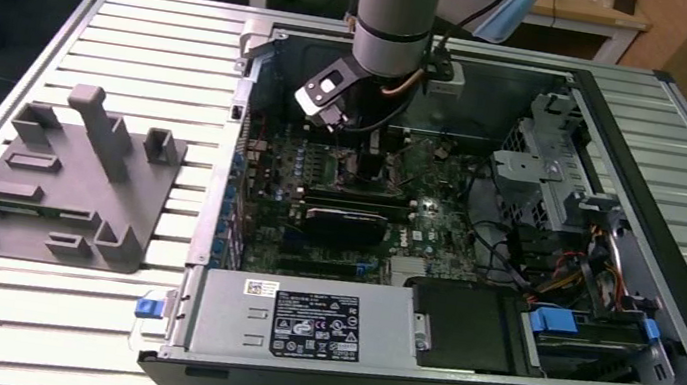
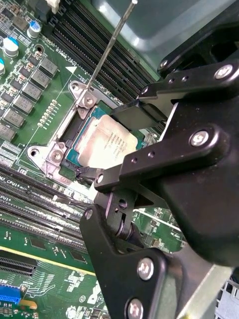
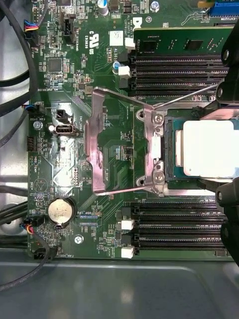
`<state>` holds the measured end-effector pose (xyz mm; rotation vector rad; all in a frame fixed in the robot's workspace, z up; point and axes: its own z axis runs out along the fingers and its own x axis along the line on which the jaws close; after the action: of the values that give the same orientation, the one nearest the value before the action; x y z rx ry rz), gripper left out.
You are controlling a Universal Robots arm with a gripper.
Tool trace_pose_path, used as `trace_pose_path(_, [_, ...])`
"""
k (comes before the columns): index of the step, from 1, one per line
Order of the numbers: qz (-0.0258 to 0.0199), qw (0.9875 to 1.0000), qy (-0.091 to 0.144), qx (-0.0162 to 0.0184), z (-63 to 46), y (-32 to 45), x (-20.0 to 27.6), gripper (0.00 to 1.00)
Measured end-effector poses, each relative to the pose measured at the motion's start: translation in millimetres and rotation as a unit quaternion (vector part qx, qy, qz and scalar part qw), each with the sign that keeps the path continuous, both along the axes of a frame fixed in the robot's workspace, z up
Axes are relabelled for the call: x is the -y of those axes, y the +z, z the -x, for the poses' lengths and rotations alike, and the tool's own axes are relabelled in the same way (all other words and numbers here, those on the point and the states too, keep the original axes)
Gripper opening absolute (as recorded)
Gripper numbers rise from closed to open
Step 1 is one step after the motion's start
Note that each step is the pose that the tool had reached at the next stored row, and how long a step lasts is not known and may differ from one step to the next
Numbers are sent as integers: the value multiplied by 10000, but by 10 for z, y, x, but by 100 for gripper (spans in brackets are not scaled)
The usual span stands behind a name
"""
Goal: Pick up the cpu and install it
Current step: 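Place the cpu into insertion slot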
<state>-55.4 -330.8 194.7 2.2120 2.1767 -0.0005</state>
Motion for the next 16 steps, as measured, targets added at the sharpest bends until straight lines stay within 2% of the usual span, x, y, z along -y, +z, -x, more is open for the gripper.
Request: trace_pose_path(16, [0,10000,1,0,-11,-20,1,54])
